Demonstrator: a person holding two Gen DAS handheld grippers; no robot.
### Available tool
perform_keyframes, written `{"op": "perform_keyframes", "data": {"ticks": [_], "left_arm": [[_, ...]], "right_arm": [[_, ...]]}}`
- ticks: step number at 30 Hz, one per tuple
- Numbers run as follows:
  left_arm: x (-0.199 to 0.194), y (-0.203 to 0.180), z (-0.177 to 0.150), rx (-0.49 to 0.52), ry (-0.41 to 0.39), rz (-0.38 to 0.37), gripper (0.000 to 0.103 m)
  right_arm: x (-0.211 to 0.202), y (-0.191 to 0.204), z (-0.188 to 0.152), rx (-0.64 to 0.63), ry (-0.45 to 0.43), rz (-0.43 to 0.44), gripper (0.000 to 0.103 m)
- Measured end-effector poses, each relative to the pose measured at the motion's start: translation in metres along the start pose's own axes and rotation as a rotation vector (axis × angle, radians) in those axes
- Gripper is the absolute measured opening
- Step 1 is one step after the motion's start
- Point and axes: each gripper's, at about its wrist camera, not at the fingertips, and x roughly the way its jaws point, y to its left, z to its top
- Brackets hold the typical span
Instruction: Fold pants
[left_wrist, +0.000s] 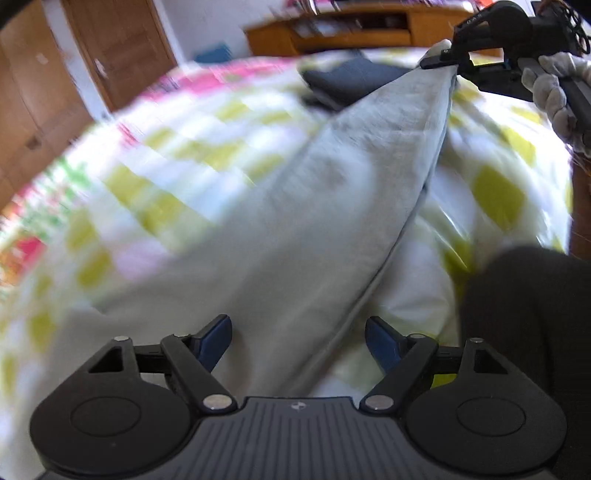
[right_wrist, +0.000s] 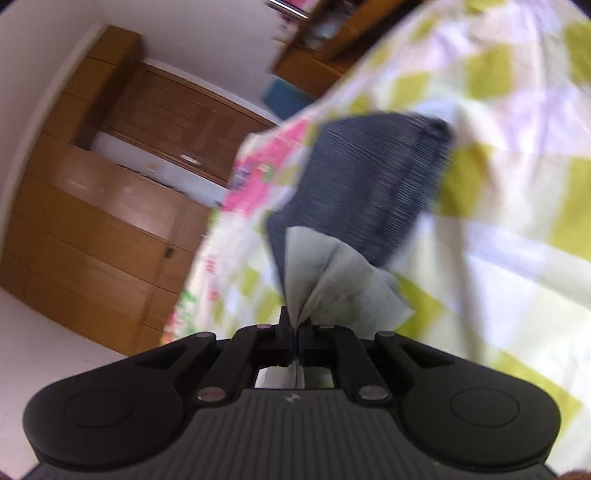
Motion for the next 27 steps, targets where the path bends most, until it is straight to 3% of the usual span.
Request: {"op": "perform_keyframes", "data": {"ticks": [4, 6, 8, 9, 12, 15, 18, 22, 27], "left_arm": [[-0.006, 0.001, -0.009, -0.051, -0.021, -0.026, 0.092], [-0.012, 0.005, -0.013, -0.063, -0.039, -0.016, 0.092], [-0.019, 0.01, -0.017, -0.072, -0.059, 0.007, 0.092], [-0.023, 0.014, -0.021, -0.082, -0.068, 0.02, 0.092], [-0.036, 0.033, -0.035, -0.154, -0.097, 0.047, 0.092], [-0.047, 0.055, -0.056, -0.232, -0.114, 0.081, 0.092], [-0.064, 0.076, -0.083, -0.281, -0.131, 0.149, 0.092], [-0.089, 0.107, -0.128, -0.362, -0.116, 0.274, 0.092], [-0.112, 0.141, -0.177, -0.482, -0.085, 0.392, 0.092]], "right_arm": [[0.004, -0.017, -0.011, 0.041, 0.023, -0.034, 0.008], [0.012, -0.02, -0.011, 0.078, 0.04, -0.013, 0.015], [0.022, -0.011, -0.011, 0.066, 0.048, -0.044, 0.013], [0.023, 0.003, -0.014, 0.024, 0.054, -0.043, 0.006], [0.021, 0.071, -0.033, -0.192, 0.07, 0.009, 0.005], [0.026, 0.146, -0.065, -0.369, 0.124, 0.116, 0.005], [0.046, 0.217, -0.12, -0.549, 0.222, 0.205, 0.005], [0.088, 0.286, -0.234, -0.753, 0.438, 0.305, 0.004], [0.122, 0.322, -0.393, -1.028, 0.642, 0.365, 0.004]]}}
